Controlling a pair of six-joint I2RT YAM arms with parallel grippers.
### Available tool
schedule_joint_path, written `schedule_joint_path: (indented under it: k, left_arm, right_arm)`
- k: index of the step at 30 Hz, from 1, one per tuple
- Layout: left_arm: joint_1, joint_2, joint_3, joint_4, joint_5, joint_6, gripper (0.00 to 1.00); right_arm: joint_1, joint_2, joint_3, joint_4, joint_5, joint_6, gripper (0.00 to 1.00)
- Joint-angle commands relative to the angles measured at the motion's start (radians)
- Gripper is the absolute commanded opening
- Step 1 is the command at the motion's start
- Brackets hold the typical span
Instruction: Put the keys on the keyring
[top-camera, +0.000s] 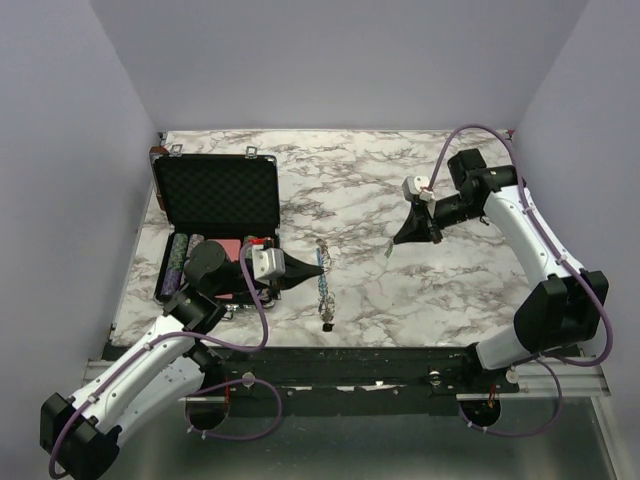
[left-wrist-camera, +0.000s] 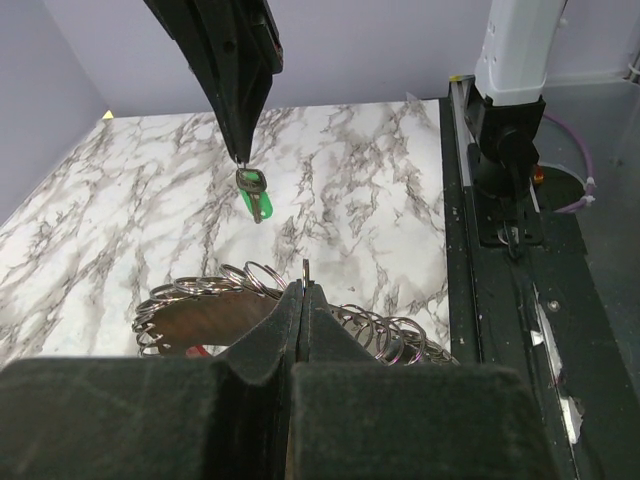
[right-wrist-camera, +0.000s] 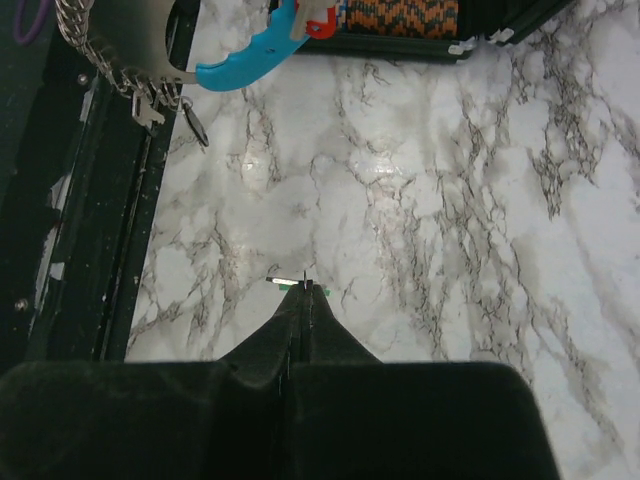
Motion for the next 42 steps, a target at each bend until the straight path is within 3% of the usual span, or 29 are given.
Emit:
schedule_joint_path:
  k: [1,15,21,28,38,42]
  left_arm:
    - [0.004,-0.009,0.007,0.093,-0.012,-0.027,0.00]
    - [0.016,0.056,0.133,-0.004,-0.017,0.096,0.00]
    - [0.044,0.076,0.084,0.080,0.002,0.062,0.00]
    - [0.051,0.074,0.073,0.053,-0.007,0.105,0.00]
    - [0.041,0.036,-0.002,0.130,0.022,0.170,0.00]
    - [0.010,0.046,-0.005,0.125,0.016,0.182,0.00]
  right_arm:
    - [0.048,0.018,0.070,-0.177,0.010,-0.161,0.00]
    - [0.176,-0.008,0.198,-0.176,0.082,-0.130,0.00]
    - [0.217,-0.028,0.194,-0.132,0.117,-0.080,0.00]
    - [0.285,-0.047,0.149,-0.165,0.154,-0.110,0.00]
    - [0.343,-0.093,0.126,-0.171,0.088,-0.233,0.00]
    - [0.360,-0.094,0.135,-0.127,0.064,-0.200,0.01]
